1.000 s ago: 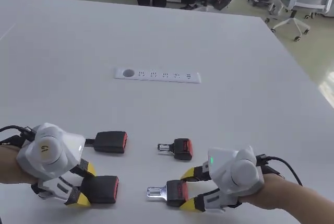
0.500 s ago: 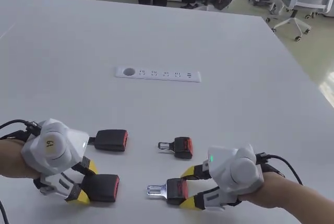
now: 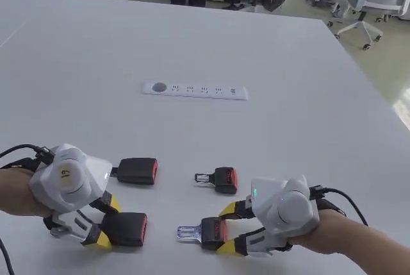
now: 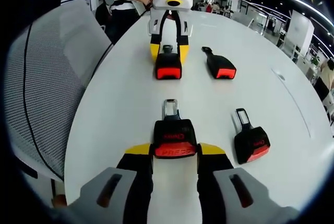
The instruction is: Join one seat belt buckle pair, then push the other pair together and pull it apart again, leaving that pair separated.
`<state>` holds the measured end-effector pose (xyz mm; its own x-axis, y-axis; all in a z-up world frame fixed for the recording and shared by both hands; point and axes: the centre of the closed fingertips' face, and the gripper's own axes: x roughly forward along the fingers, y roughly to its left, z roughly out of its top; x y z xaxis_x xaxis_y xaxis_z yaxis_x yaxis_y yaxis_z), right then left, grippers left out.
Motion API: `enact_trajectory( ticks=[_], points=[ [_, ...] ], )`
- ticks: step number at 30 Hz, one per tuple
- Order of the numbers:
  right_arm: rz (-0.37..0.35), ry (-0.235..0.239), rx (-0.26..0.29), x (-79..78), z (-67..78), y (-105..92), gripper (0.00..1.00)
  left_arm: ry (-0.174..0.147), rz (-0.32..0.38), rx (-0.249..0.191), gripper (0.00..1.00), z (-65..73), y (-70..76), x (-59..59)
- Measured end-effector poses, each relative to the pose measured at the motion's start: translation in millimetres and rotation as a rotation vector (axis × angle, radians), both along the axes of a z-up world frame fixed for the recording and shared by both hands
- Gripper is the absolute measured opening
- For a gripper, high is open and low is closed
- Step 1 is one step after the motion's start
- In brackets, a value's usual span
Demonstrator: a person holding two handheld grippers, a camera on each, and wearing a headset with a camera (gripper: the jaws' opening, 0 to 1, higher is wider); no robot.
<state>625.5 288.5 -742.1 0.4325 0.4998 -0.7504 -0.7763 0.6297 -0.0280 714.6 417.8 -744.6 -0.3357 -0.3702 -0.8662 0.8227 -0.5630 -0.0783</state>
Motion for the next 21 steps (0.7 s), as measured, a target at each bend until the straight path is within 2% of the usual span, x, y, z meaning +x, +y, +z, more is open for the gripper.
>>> enact_trajectory(
  ticks=[21],
  points=[
    [0.003, -0.010, 0.019, 14.7, 2.6, 20.2, 0.30, -0.002, -0.002, 0.012, 0.32, -1.6, 0.7, 2.3]
  ],
)
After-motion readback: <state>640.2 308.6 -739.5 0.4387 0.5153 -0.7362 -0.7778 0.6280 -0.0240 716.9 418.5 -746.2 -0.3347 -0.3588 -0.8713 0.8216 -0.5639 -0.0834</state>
